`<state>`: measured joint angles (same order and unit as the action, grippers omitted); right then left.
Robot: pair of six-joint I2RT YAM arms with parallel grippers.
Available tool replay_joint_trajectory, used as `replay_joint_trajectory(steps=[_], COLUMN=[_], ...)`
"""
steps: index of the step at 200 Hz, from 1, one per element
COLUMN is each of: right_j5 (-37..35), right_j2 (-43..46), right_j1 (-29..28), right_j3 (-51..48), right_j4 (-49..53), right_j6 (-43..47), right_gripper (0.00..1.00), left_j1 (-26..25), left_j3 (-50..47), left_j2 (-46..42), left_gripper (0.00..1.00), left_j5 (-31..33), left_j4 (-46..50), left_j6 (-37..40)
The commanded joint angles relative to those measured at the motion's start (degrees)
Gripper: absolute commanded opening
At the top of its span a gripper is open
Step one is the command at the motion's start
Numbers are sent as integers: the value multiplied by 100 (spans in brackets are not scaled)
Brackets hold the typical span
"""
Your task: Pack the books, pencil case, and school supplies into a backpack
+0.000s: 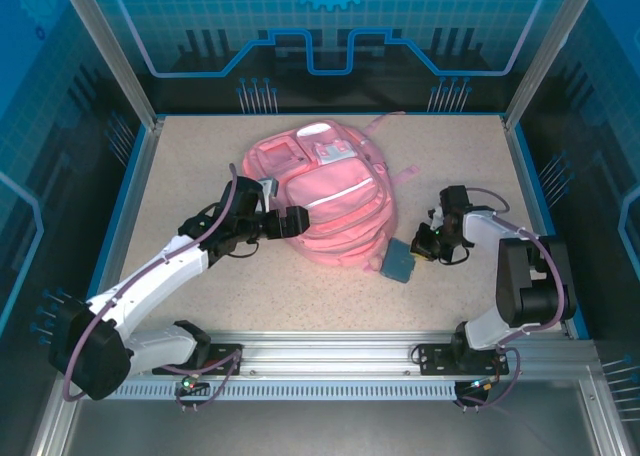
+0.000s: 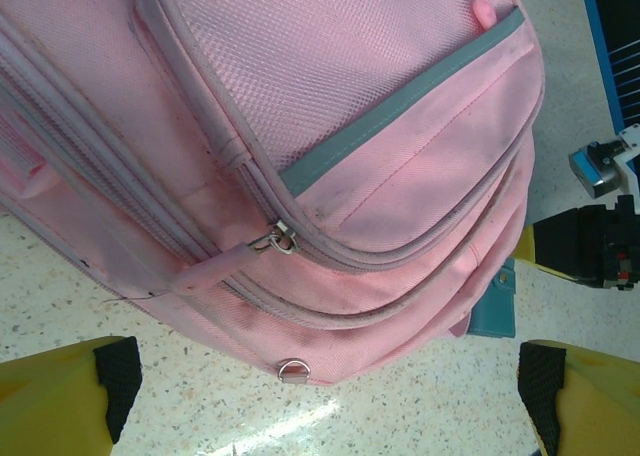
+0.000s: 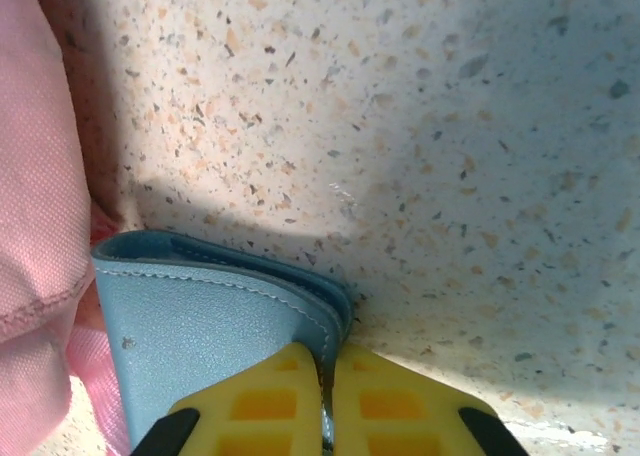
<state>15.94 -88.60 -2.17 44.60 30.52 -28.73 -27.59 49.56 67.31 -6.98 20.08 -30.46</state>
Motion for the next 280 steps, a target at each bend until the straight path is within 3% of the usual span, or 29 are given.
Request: replay_joint_trajectory(steps=[1,67,91,126,181,244,280], right_j5=[-426,-652,-398,567,2509,3236,3380], right_j2=[-2,1697,2361,2925,2798,2223,2043], right_j1=[-115,-298,-323,-359,-682,-1035,-1060], right_j3=[49,256,388,717,957,1038,1069], right_j4=[264,769,872,751,-410,-1838,-2031], right_j6=[46,204,250,266,-399,-1393,-1625], right_gripper=[1,0,0,0,0,0,0], left_j1=[19,-338,-489,-576,-641,-840,-744], left_j3=[50,184,183,109,6,111,22], left_j2=[61,436,554,734,1047,1613,1452], left_gripper=[99,99,99,99,99,98,85], left_j5=[-314,-549,-654,-1092,-1938,-2461,-2705], left_j4=[-216,-539,-797,-1479,-2972,-4006,-4566], left_j6=[-168,-241,-304,-508,-1158,-1737,-2159])
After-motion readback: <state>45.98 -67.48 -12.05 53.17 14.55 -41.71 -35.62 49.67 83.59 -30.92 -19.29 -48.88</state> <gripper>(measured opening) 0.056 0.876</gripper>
